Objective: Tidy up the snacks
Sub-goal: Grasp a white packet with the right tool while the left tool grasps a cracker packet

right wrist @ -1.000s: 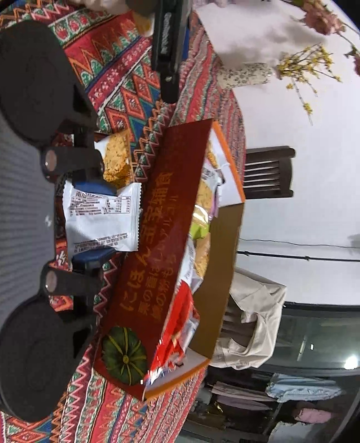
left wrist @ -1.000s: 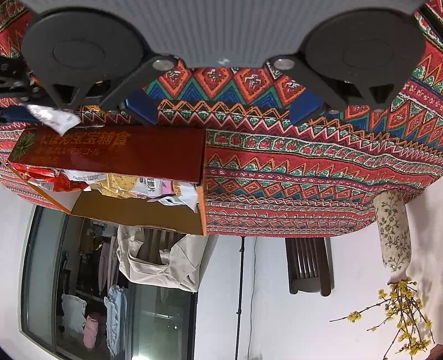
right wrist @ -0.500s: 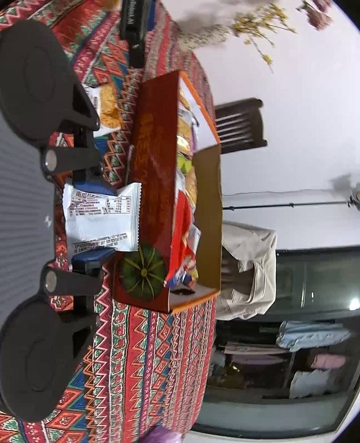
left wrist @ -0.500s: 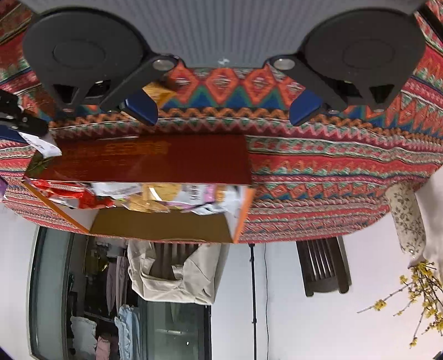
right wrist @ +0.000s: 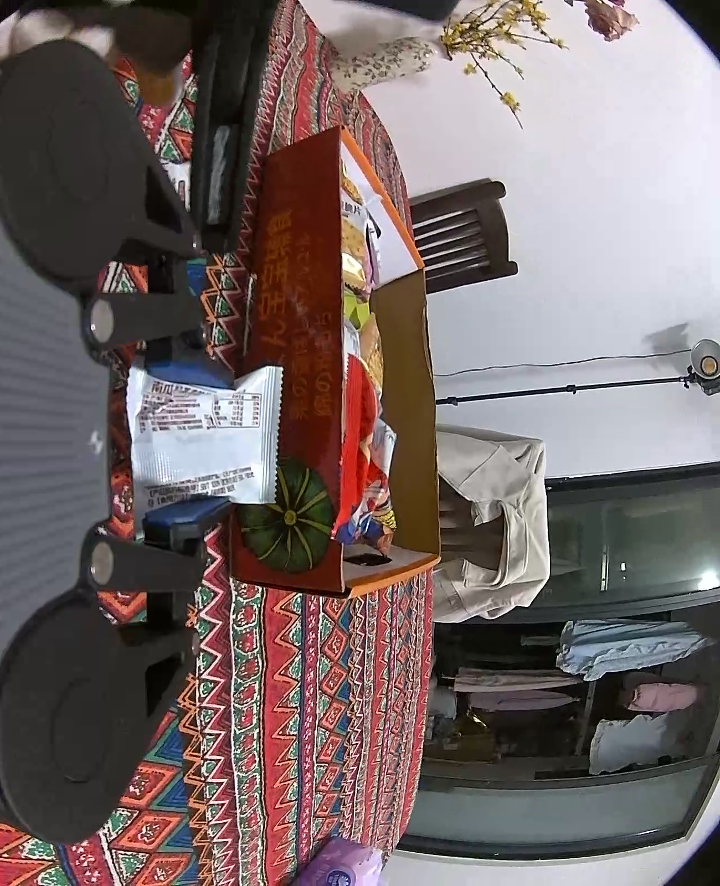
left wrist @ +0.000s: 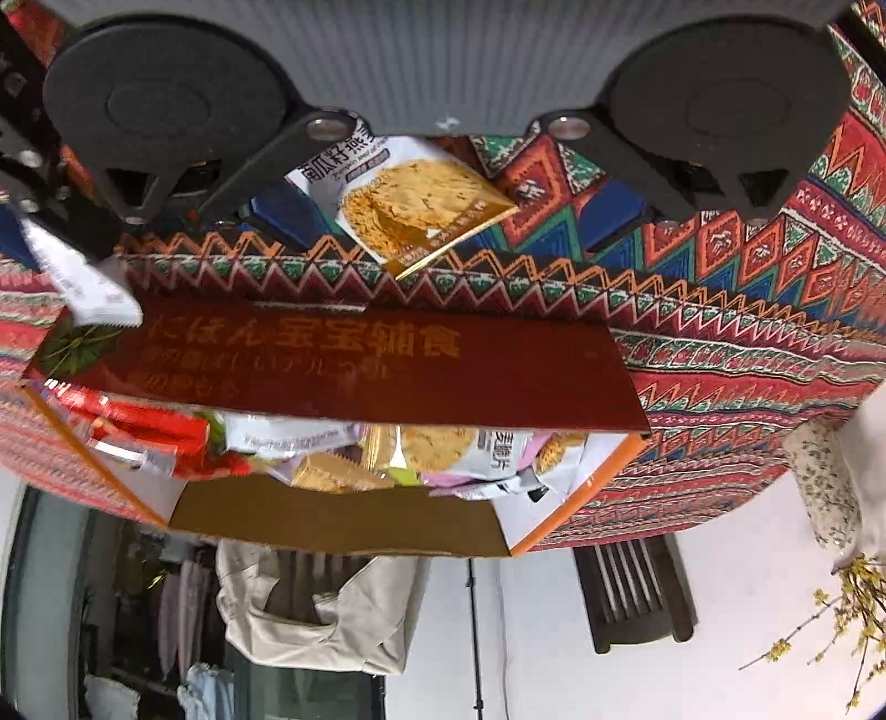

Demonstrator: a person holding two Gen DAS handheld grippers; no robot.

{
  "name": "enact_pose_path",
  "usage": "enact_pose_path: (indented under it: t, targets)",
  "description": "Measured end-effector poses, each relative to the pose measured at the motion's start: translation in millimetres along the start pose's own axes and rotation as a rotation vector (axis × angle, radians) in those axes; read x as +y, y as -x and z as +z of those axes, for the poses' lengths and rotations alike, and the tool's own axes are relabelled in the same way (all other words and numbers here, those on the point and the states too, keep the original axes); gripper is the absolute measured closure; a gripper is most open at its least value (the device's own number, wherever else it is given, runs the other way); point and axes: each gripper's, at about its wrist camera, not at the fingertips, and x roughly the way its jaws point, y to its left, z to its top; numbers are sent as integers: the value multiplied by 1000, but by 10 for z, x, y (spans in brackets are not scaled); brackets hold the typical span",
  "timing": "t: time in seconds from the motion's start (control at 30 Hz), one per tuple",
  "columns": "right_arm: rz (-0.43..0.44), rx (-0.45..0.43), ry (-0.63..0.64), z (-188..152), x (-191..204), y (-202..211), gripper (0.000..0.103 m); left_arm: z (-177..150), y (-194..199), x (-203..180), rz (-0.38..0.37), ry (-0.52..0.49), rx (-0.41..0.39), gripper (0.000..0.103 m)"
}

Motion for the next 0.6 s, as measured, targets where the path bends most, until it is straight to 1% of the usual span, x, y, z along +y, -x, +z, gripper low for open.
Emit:
enact_pose_path:
  t: [0.07, 0.13, 0.2, 0.4, 0.53, 0.57, 0.6]
  targets:
    - [4, 0, 1, 1, 0, 0, 62, -39, -48, -76, 28, -25, 3, 0]
    - [8, -2, 3, 1, 4, 6, 62, -63, -32, -104, 50, -42, -23, 0]
    - [9, -3, 4, -6, 1, 17, 62, -69, -14, -94, 55, -49, -18, 0]
    - [9, -8, 2, -11, -6, 34, 61, -116, 31, 137, 2, -1, 20, 0]
    - [7, -8, 7, -9, -3, 32, 61, -153, 27, 220, -34, 8, 11, 0]
    - [6, -8, 6, -8, -4, 31, 61, -161, 24, 230, -41, 11, 9, 1]
    - [5, -7, 5, -8, -4, 28, 61, -162, 27, 245, -57, 18, 9, 6]
